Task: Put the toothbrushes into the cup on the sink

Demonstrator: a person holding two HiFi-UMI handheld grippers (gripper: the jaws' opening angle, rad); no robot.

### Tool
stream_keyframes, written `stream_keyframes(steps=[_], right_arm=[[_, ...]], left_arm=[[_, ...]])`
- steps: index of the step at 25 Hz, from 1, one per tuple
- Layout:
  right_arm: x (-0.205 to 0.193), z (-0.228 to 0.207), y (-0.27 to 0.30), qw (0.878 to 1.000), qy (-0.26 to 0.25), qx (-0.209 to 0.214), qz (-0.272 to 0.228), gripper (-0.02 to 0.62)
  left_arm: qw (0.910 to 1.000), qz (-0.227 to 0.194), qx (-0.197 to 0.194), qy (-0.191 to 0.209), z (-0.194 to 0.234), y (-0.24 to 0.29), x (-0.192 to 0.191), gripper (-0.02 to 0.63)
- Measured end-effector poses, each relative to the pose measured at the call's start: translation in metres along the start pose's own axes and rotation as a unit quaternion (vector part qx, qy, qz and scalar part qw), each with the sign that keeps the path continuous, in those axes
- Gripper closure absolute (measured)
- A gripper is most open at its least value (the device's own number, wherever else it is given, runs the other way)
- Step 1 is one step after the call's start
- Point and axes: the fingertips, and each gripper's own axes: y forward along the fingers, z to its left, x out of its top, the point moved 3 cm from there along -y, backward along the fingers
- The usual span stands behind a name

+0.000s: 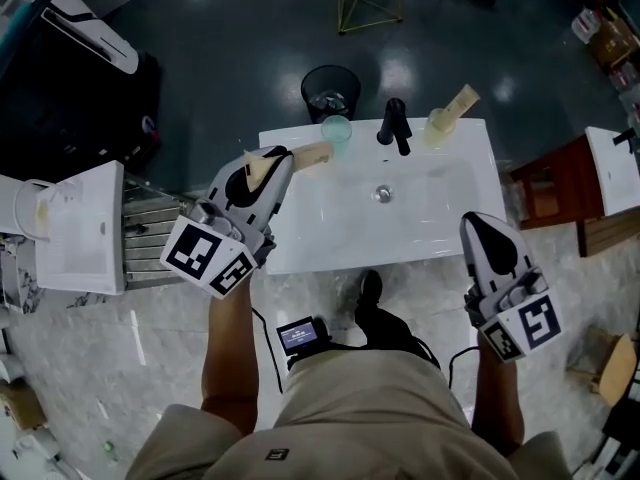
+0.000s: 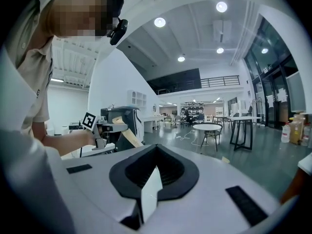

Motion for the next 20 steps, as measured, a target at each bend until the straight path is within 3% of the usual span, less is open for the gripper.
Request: stream_keyframes(steps=[20], right_arm=[[-0.101, -0.085, 0.053, 0.995, 0.058, 0.034, 0.075, 0.589]], left_arm=[[0.9934, 0.077, 0.064, -0.056, 0.083, 0.120, -0.142, 0.568]])
